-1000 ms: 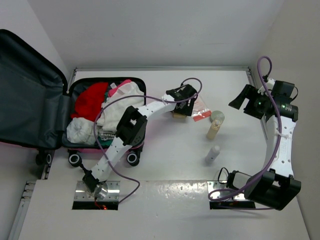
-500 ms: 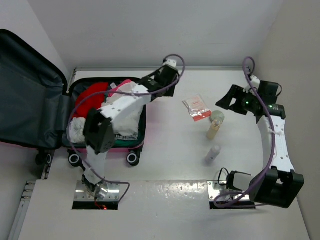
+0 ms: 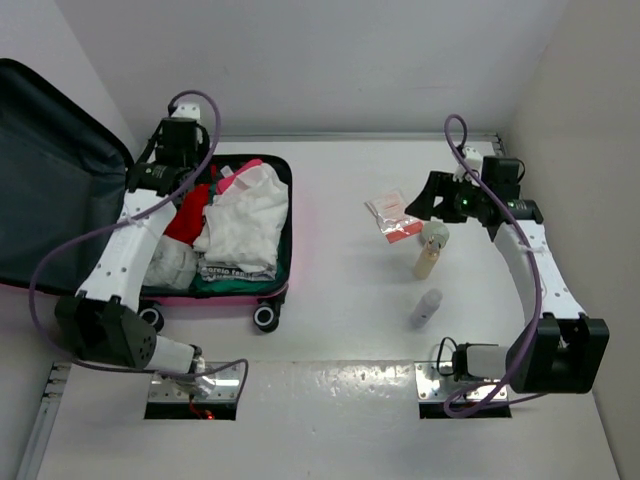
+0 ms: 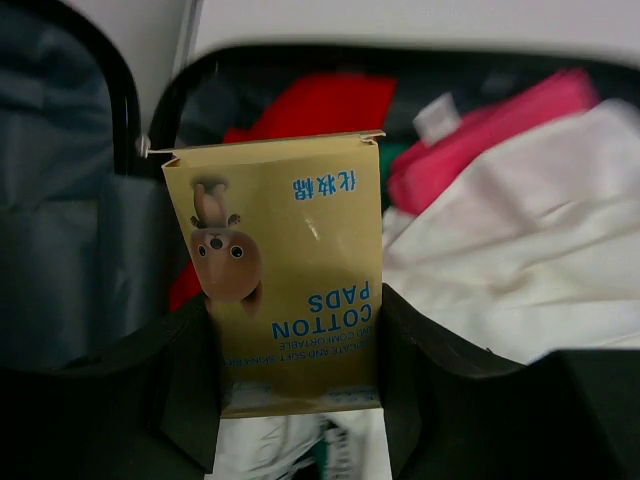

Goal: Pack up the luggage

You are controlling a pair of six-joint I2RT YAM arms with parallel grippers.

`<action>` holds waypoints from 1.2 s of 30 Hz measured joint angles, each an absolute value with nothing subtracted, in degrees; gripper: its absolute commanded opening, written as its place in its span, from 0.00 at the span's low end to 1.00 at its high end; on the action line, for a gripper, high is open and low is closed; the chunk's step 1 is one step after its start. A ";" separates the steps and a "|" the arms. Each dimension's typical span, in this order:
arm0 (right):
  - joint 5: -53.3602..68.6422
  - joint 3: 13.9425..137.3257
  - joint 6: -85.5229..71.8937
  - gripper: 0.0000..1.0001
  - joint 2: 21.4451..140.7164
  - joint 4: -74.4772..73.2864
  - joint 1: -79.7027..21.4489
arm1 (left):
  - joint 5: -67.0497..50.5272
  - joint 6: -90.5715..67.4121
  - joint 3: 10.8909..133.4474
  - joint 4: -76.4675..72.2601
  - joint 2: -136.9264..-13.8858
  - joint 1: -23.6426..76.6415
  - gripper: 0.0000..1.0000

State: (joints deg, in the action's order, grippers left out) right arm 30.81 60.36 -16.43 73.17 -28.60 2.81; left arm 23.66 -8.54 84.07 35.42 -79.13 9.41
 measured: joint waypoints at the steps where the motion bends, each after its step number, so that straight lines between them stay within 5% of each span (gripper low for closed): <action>1: 30.63 60.58 -16.27 0.78 73.34 -28.58 2.81 | 22.28 -7.07 82.89 36.49 -80.09 7.20 0.17; 6: 30.35 62.22 -14.92 0.78 74.11 -28.95 2.81 | 15.44 1.43 76.97 37.32 -86.46 -1.34 0.22; 10: 30.00 63.11 -13.80 0.78 74.11 -30.02 2.81 | 12.58 6.26 76.18 35.83 -93.12 -4.62 0.70; 15: 29.93 64.12 -12.45 0.79 74.08 -31.38 3.05 | 6.87 9.50 77.54 35.48 -95.81 -5.85 1.00; 23: 31.42 63.42 -11.84 0.79 70.91 -32.80 8.16 | -15.09 15.22 90.19 31.59 -88.16 0.47 1.00; 26: 33.76 61.45 -12.32 0.79 67.72 -33.32 12.67 | -26.33 17.32 90.00 29.87 -83.48 7.27 0.92; 36: 37.15 58.50 -13.02 0.74 63.96 -41.45 25.82 | -42.68 22.00 65.45 9.39 -86.48 33.01 0.72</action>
